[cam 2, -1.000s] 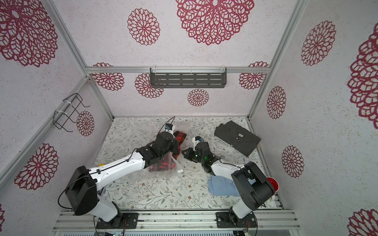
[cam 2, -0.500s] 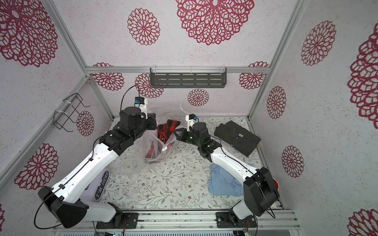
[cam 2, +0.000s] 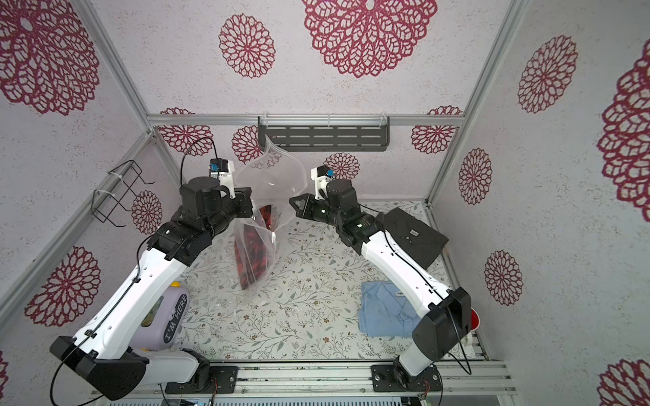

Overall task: Place the folded shirt into the vacuum bag
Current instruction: Adjust the vacuum bag at the center of the board.

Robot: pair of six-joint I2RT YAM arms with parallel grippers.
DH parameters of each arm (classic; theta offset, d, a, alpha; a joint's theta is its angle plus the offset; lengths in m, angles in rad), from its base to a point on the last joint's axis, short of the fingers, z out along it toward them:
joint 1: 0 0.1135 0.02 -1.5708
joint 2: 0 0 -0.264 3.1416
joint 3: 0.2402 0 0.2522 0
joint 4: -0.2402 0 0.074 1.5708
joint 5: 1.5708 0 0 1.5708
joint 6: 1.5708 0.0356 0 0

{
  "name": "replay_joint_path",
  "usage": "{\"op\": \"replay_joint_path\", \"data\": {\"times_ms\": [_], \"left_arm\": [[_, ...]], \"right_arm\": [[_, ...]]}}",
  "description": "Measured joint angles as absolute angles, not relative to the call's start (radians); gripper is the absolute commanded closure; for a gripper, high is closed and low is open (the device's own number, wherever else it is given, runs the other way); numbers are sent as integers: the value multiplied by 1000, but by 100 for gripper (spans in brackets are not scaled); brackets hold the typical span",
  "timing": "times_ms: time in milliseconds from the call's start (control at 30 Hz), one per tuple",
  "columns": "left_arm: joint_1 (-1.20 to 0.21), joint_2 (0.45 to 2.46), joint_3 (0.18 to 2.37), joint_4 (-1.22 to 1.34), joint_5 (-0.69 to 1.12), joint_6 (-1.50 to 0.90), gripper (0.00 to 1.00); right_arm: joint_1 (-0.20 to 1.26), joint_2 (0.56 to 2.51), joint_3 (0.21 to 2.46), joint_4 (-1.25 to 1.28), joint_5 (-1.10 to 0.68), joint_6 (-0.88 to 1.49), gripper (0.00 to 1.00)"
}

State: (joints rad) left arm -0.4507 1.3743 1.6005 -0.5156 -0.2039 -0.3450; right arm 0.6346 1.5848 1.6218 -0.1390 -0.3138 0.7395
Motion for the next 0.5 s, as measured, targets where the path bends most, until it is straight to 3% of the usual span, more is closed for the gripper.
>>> {"op": "replay_joint_path", "data": {"times_ms": [200,500], "left_arm": [[-436,1435,1740,-590,-181,-329,100],[-398,1541,2151,-786,-139,-270,100]], "right_arm": [[628,1594,1683,-193,-315,722,100],[627,1602,1758,-181,-352,727,100]]}}
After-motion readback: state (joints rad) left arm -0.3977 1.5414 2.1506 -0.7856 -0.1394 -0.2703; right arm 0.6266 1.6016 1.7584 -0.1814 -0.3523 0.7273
